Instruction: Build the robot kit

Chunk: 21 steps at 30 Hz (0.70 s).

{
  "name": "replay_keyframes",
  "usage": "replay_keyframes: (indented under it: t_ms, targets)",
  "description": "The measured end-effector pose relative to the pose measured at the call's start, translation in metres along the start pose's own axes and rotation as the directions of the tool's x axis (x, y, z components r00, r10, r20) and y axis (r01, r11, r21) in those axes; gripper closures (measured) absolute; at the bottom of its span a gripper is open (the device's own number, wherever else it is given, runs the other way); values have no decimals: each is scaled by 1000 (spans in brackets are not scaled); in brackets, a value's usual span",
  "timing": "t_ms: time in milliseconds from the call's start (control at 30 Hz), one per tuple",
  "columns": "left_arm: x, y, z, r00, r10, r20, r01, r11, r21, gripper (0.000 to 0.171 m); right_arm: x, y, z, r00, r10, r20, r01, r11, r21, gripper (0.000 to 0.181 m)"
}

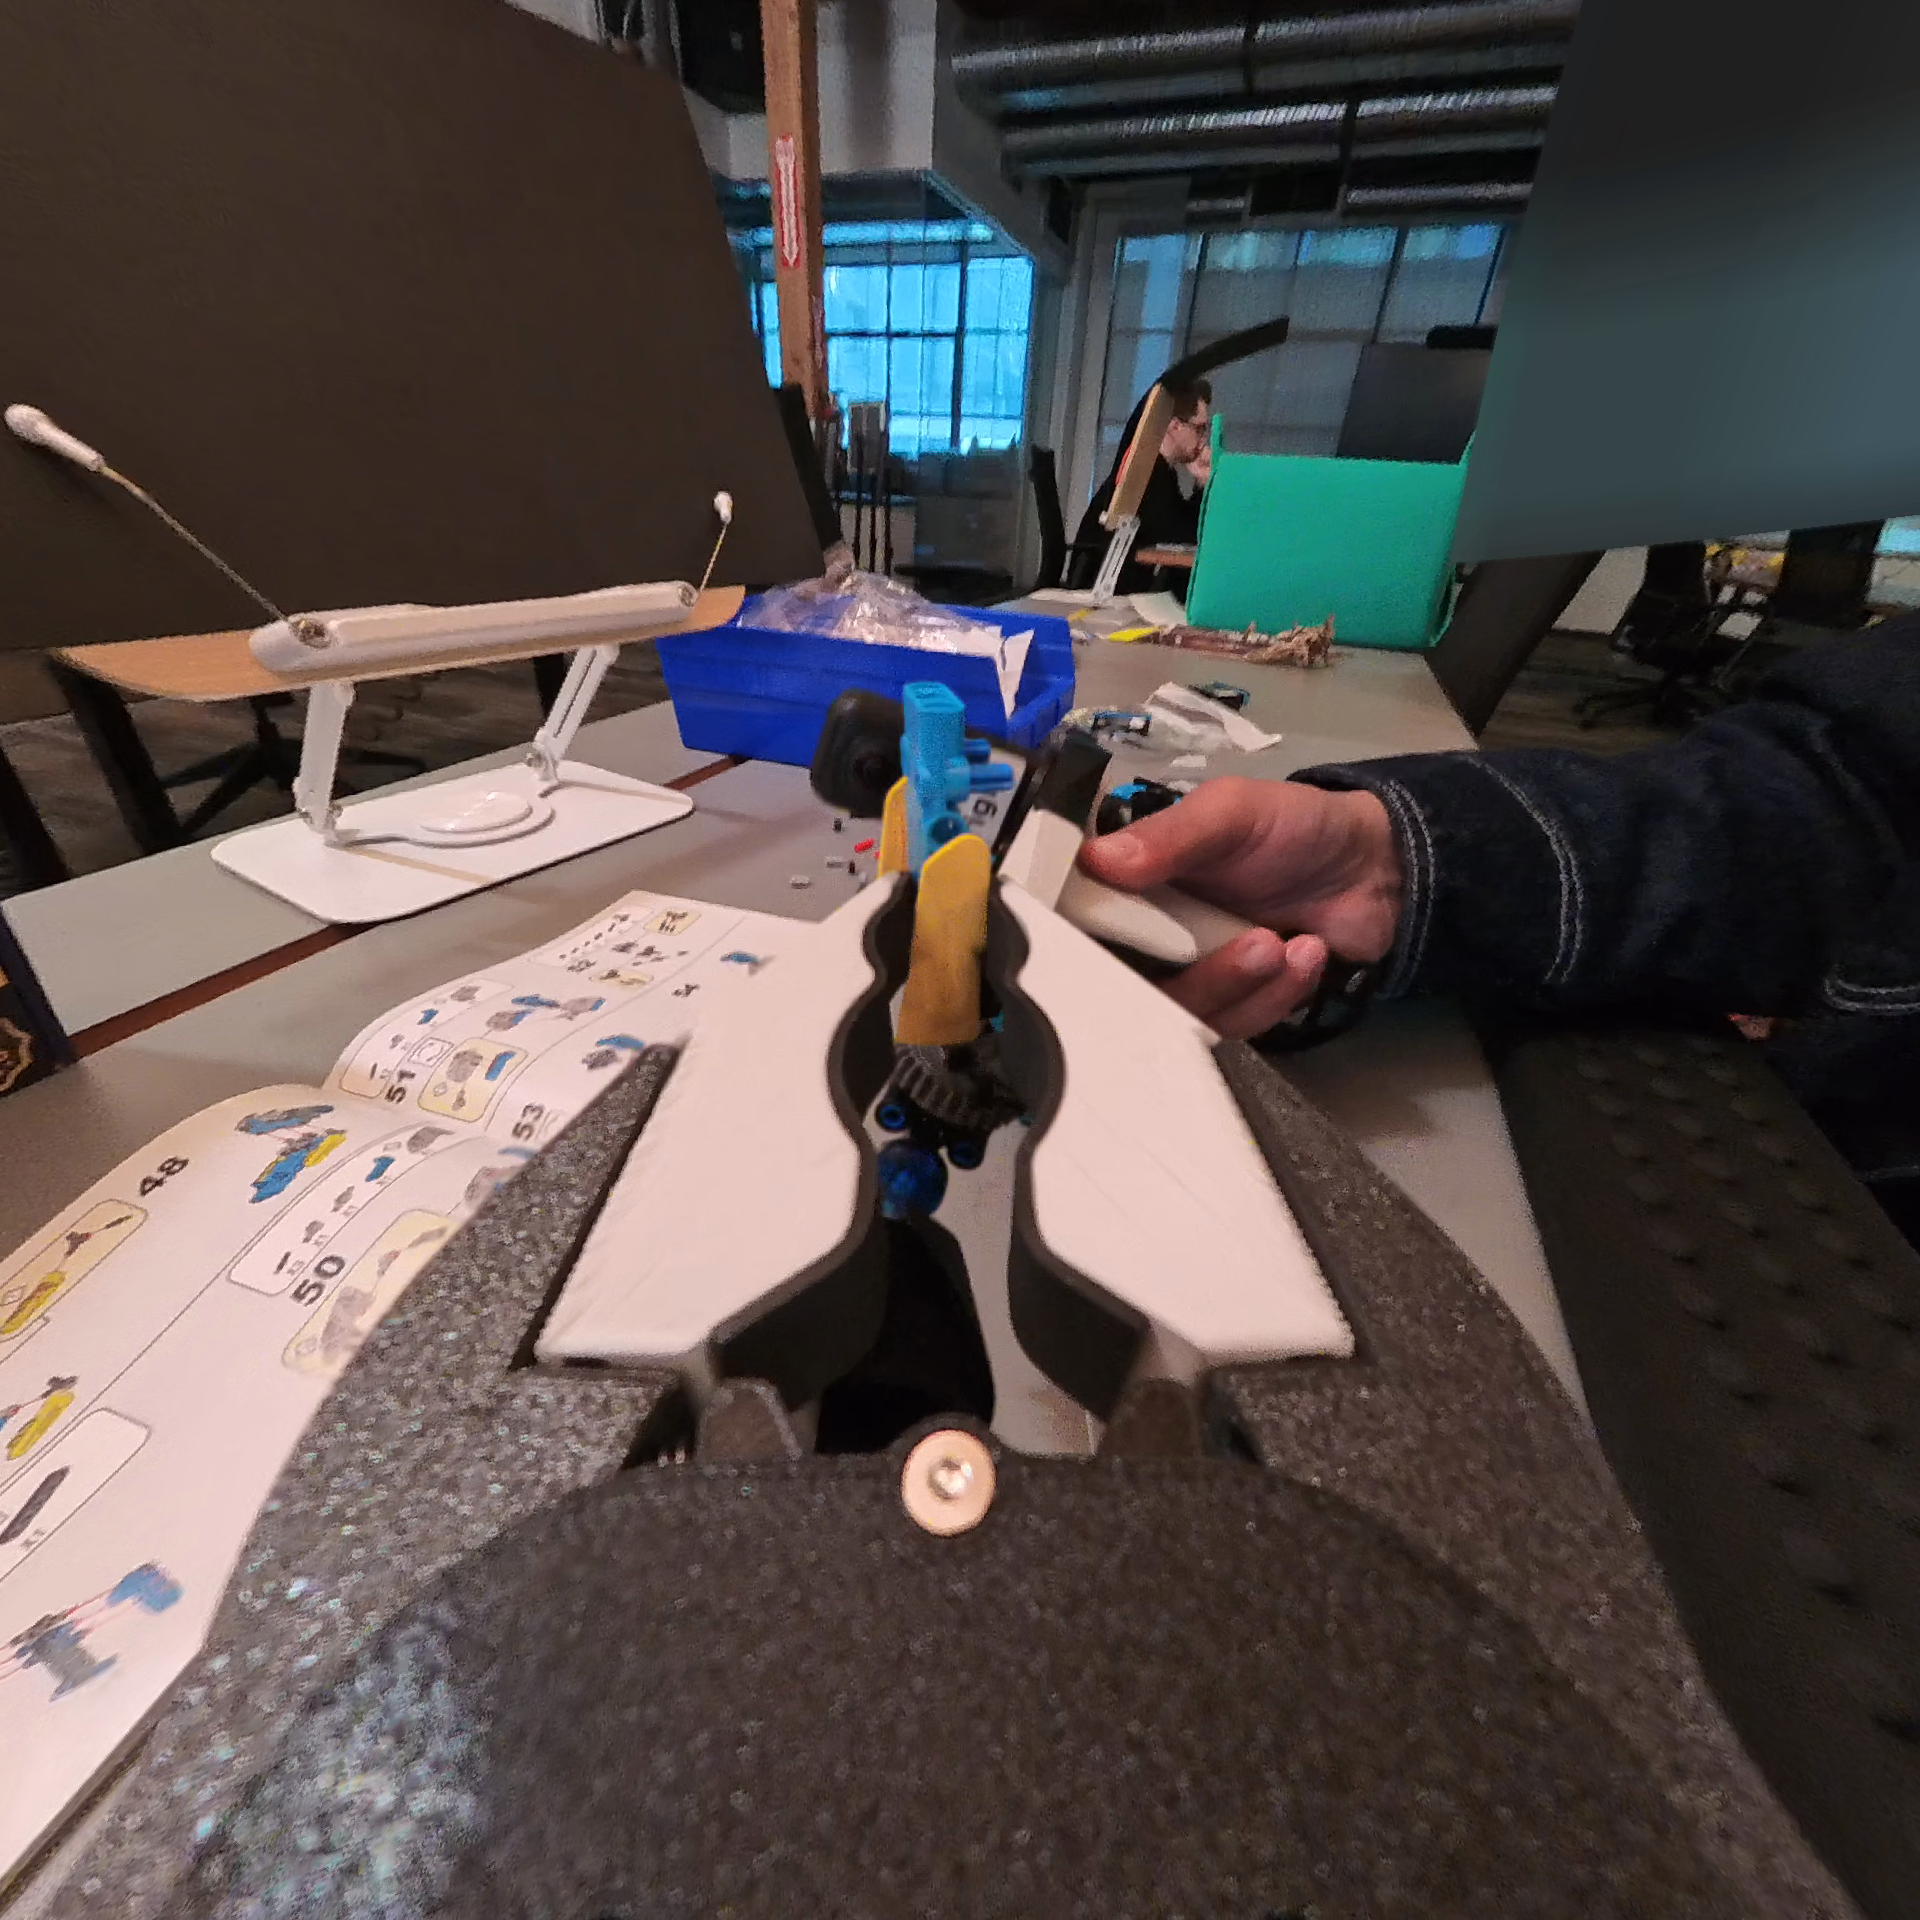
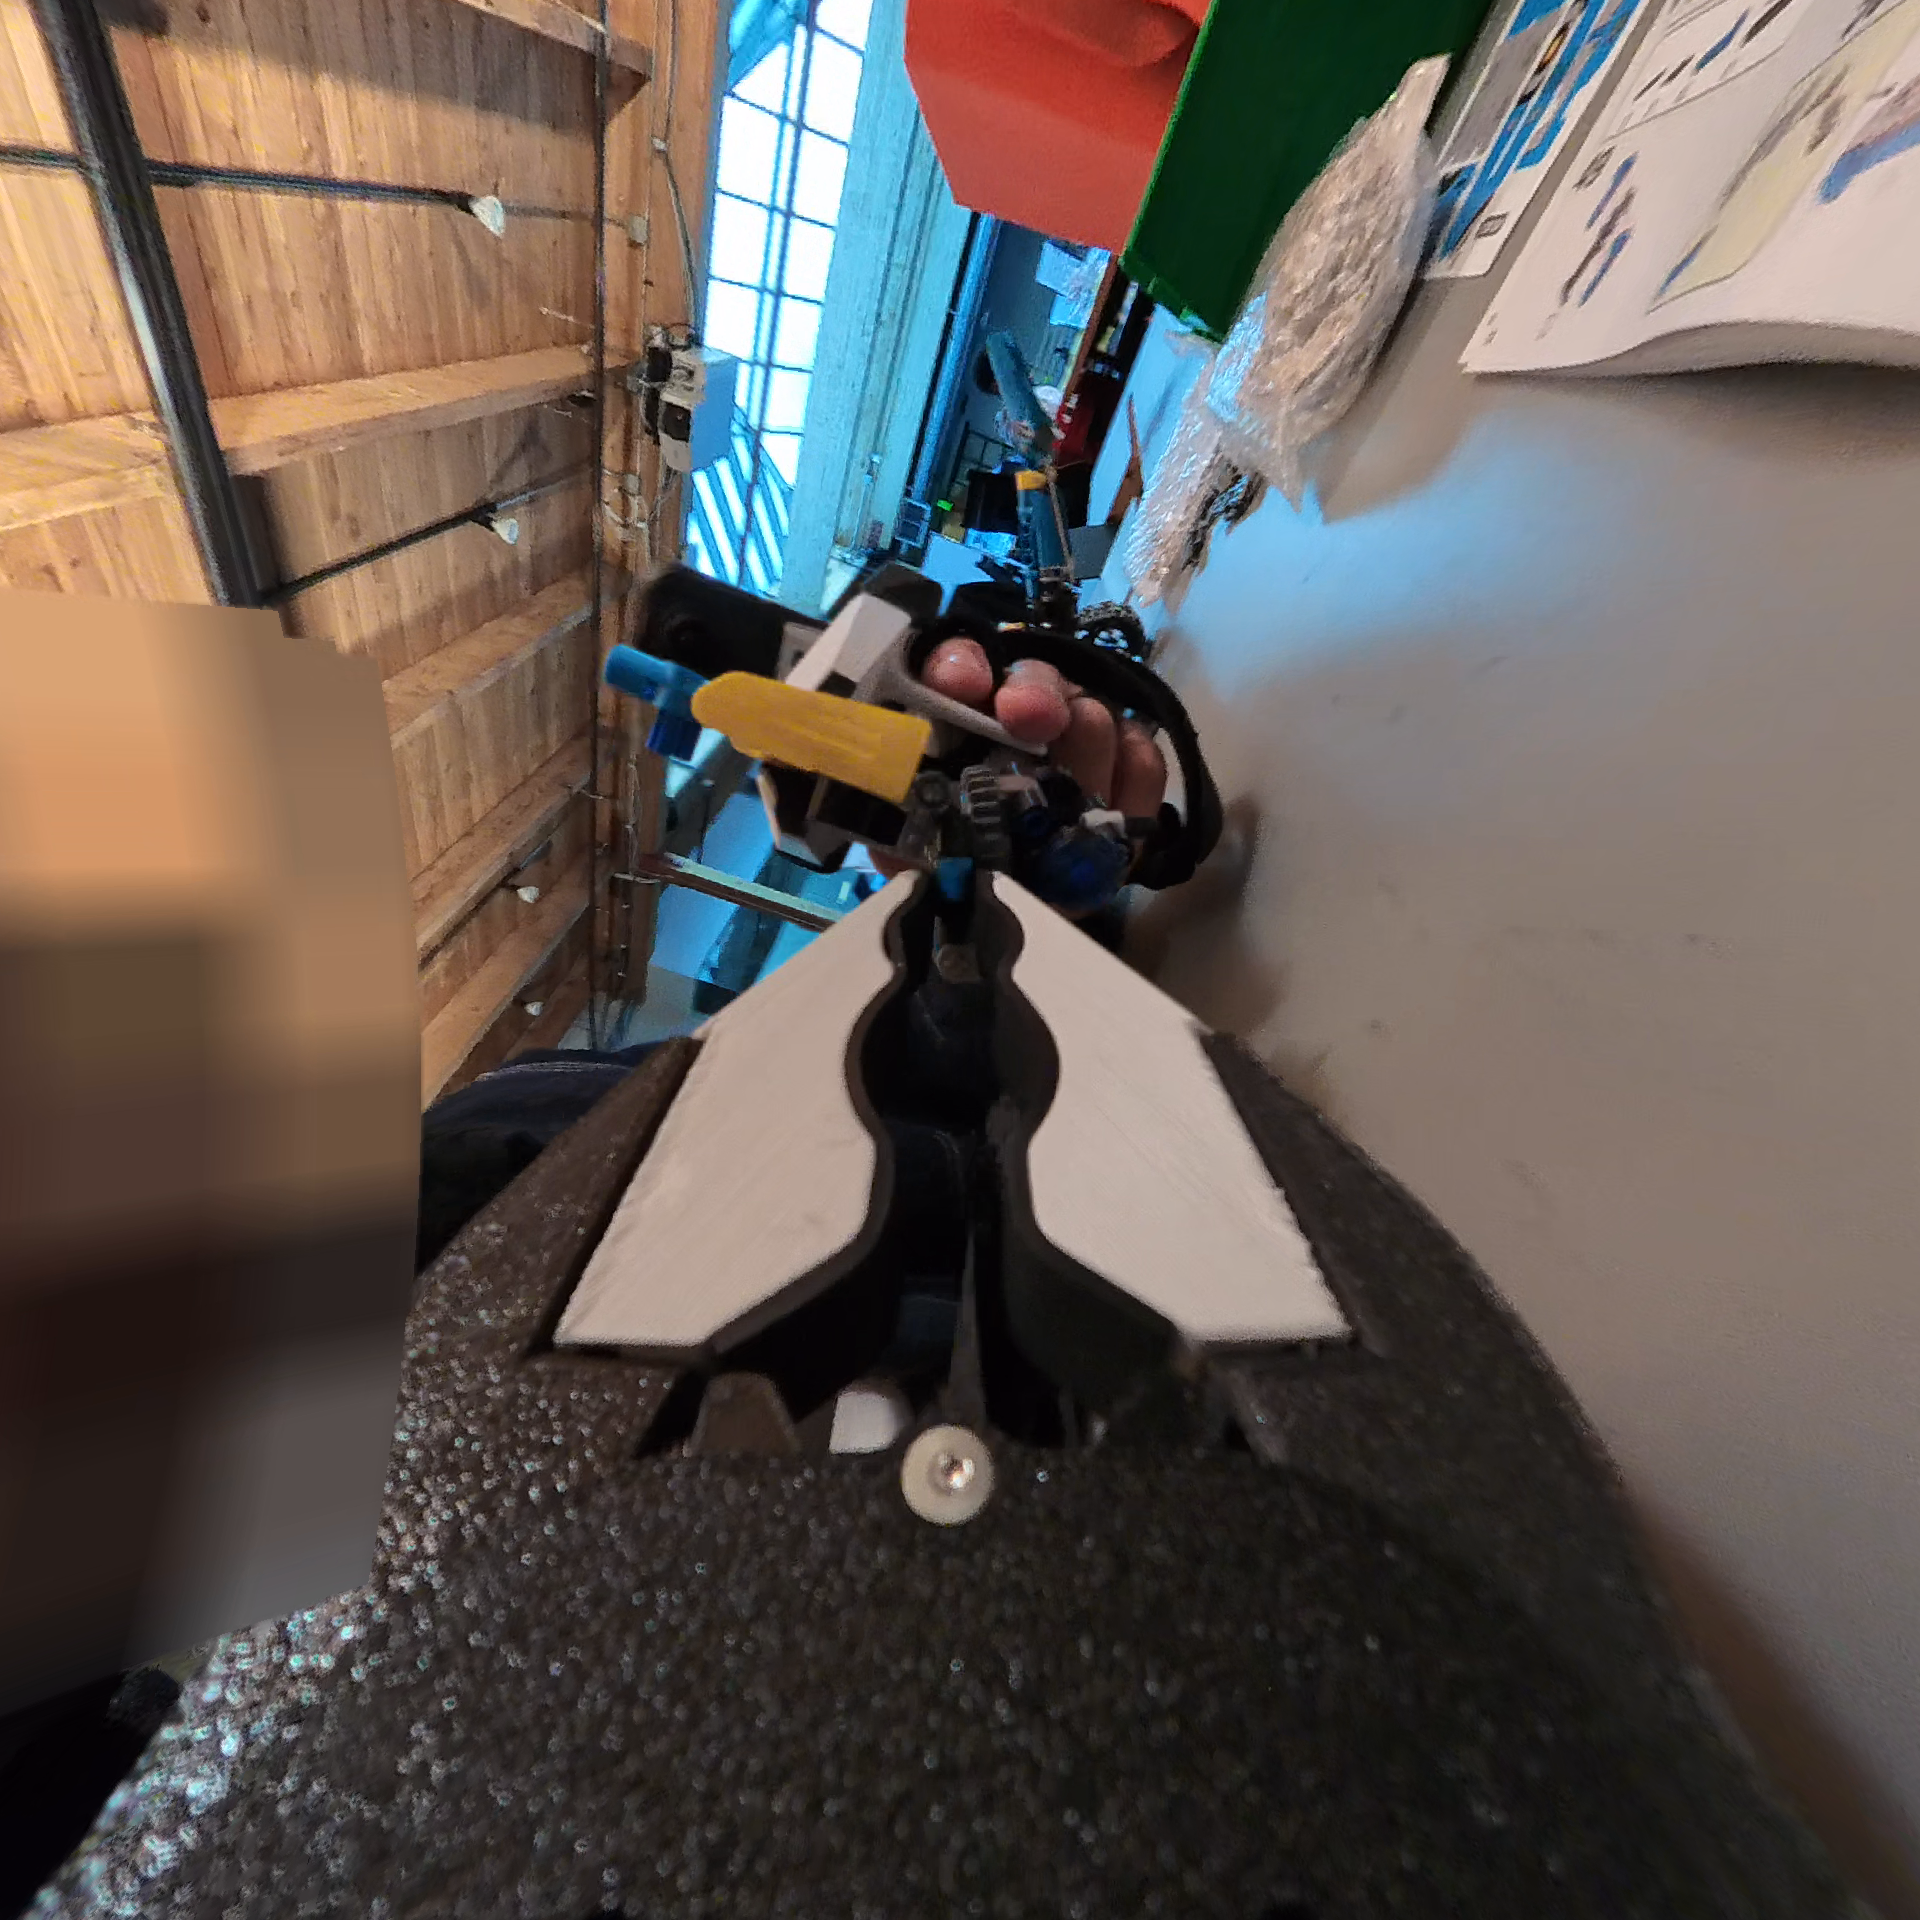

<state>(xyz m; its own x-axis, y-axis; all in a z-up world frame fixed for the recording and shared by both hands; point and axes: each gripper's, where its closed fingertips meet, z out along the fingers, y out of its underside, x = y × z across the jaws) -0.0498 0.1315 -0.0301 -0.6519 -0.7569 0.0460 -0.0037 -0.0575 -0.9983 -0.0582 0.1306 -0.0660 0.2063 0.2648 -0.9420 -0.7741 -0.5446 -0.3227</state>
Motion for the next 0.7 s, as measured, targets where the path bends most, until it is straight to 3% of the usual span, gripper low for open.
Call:
replay_keyframes:
  t_ms: [233,367,467,700]
  targets:
    - [-5,17,0,997,71,30,-66,988,-138,159,15,3,-3,983,-113,-146,107,993,-51,175]
    - [-12,2,-4,992,95,80,-93,995,-30,159,4,-1,-1,997,-53,-52,53,999,-1,175]
    - [-11,0,-4,991,94,90,-94,996,-10,160,-2,-7,-4,1000,-9,6,8,999,46,175]
    - [-11,-1,-2,986,118,120,-118,993,-10,159,2,-11,-6,1000,2,4,-2,997,74,175]
